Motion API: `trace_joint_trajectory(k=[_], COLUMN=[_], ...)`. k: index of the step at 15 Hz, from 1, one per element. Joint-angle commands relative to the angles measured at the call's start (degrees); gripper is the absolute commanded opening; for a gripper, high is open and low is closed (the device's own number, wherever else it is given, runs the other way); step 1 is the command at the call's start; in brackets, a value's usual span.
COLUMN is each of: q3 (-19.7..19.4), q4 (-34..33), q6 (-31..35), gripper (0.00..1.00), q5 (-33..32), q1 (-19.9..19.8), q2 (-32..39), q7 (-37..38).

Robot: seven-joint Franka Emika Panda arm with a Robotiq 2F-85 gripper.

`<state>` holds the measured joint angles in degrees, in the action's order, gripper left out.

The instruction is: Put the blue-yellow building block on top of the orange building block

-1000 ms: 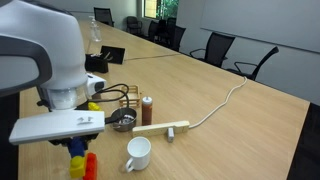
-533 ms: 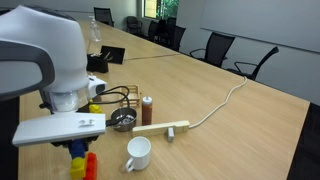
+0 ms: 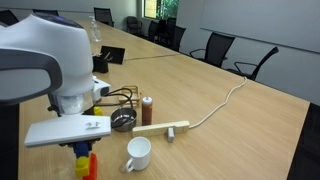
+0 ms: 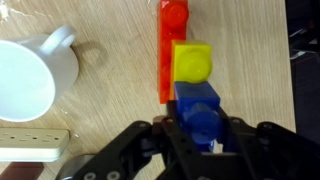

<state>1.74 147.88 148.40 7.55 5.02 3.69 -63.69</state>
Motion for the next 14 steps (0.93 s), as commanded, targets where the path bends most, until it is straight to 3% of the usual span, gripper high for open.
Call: trace_joint_trajectory(k=[1, 14], q3=[1.0, 1.1], q4=[-1.5, -1.6], q6=[0.8, 0.7], gripper=[0.1, 0.1], q5=[0.4, -1.4], q1=[-2.0, -3.3], q2=[2.0, 2.2], q7=[-1.7, -0.8])
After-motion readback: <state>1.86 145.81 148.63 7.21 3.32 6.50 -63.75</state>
